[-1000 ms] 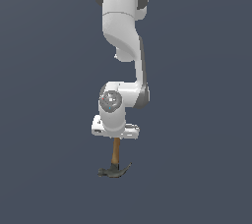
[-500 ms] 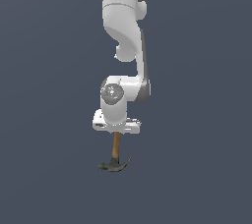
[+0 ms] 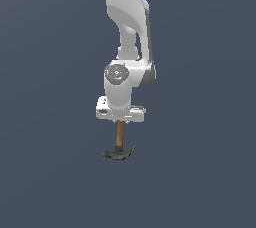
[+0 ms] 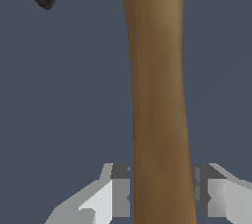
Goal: Pick up the object and move it to a goal position.
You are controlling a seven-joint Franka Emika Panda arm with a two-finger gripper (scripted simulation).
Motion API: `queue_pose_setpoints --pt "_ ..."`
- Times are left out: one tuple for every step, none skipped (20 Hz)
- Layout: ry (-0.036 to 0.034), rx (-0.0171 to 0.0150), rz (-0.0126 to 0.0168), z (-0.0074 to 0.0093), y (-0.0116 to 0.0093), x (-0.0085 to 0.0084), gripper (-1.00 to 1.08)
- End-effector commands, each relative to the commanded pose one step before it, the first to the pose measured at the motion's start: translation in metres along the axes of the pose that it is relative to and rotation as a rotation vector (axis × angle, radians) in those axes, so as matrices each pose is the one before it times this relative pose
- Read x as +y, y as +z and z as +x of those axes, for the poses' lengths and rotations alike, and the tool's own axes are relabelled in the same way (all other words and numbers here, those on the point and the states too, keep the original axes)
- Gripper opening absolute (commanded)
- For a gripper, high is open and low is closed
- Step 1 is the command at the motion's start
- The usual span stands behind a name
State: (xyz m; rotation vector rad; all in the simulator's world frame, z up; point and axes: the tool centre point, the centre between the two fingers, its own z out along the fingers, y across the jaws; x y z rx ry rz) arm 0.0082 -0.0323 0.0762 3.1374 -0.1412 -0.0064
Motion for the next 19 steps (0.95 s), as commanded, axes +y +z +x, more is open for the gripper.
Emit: queue_pose_setpoints --pt "-0.00038 0.00454 0.00034 -0.01216 -0.01528 -0.00143 -1.0" --pt "-0.00061 -0.00016 0.00029 -0.00488 -0.00486 -0.0008 -1.0" --pt "0.0 0.0 0.0 -0.00465 -0.00475 -0.00044 -1.0" --pt "0.0 0.0 0.0 -0.00442 -0.00455 -0.00042 -1.0" --pt "0.0 0.0 0.0 -0.00417 -0.00433 -0.0004 -1.0" --pt "-0.00062 -0.00016 0.00026 -0.00391 -0.004 -0.00072 -1.0" --pt "0.0 0.0 0.0 -0.00363 -0.00384 -0.00036 -1.0" --pt "0.0 0.0 0.0 -0.00335 -0.00357 -0.00033 -1.0" --pt "0.0 0.0 0.0 -0.00305 -0.00329 -0.00031 -1.0" --pt "0.0 0.0 0.0 -0.00274 -0.003 -0.00028 -1.0" --pt "0.0 0.0 0.0 -0.00242 -0.0027 -0.00026 -1.0" --pt "-0.00063 -0.00017 0.00023 -0.00211 -0.00231 -0.00056 -1.0" --pt "0.0 0.0 0.0 -0.00181 -0.0021 -0.0002 -1.0" --pt "0.0 0.0 0.0 -0.00151 -0.00179 -0.00017 -1.0" --pt "0.0 0.0 0.0 -0.00122 -0.00147 -0.00014 -1.0" --pt "0.0 0.0 0.0 -0.00094 -0.00115 -0.00011 -1.0" --pt "0.0 0.0 0.0 -0.00066 -0.00083 -0.00008 -1.0" --pt "0.0 0.0 0.0 -0.00039 -0.00049 -0.00005 -1.0" --pt "0.0 0.0 0.0 -0.00013 -0.00016 -0.00002 -1.0"
